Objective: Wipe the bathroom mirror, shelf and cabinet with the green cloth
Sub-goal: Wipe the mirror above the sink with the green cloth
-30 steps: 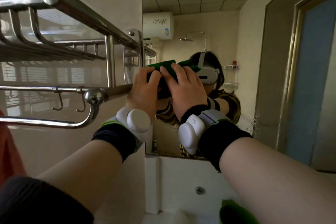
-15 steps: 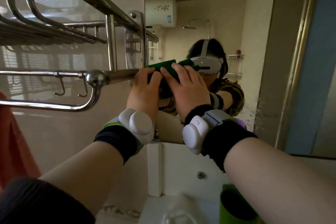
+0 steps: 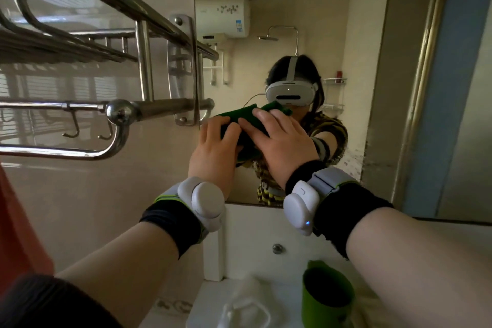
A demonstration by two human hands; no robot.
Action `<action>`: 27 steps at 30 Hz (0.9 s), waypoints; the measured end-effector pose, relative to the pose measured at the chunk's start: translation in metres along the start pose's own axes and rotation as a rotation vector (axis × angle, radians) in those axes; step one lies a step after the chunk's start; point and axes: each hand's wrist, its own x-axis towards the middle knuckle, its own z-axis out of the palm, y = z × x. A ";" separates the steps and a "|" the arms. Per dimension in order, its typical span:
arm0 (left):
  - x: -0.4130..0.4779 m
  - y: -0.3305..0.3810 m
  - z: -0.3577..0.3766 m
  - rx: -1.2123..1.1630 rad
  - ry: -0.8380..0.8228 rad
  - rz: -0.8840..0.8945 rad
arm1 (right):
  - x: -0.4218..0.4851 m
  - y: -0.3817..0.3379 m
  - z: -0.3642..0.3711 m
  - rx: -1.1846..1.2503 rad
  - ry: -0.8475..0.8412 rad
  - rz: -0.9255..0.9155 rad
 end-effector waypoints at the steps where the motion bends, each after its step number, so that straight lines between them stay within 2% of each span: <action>1: 0.001 0.005 0.001 -0.005 -0.003 0.000 | -0.002 0.003 -0.004 -0.007 -0.008 0.001; 9: 0.024 0.045 0.007 -0.019 -0.002 0.062 | -0.010 0.042 -0.032 -0.067 -0.080 0.051; 15: 0.028 0.050 0.007 -0.010 0.016 0.084 | -0.015 0.043 -0.029 -0.037 -0.008 0.097; 21: 0.016 0.053 0.013 -0.007 -0.021 0.093 | -0.032 0.045 -0.017 -0.046 0.173 0.066; 27: 0.005 0.060 0.024 -0.015 -0.041 0.086 | -0.047 0.050 -0.015 -0.092 0.197 0.058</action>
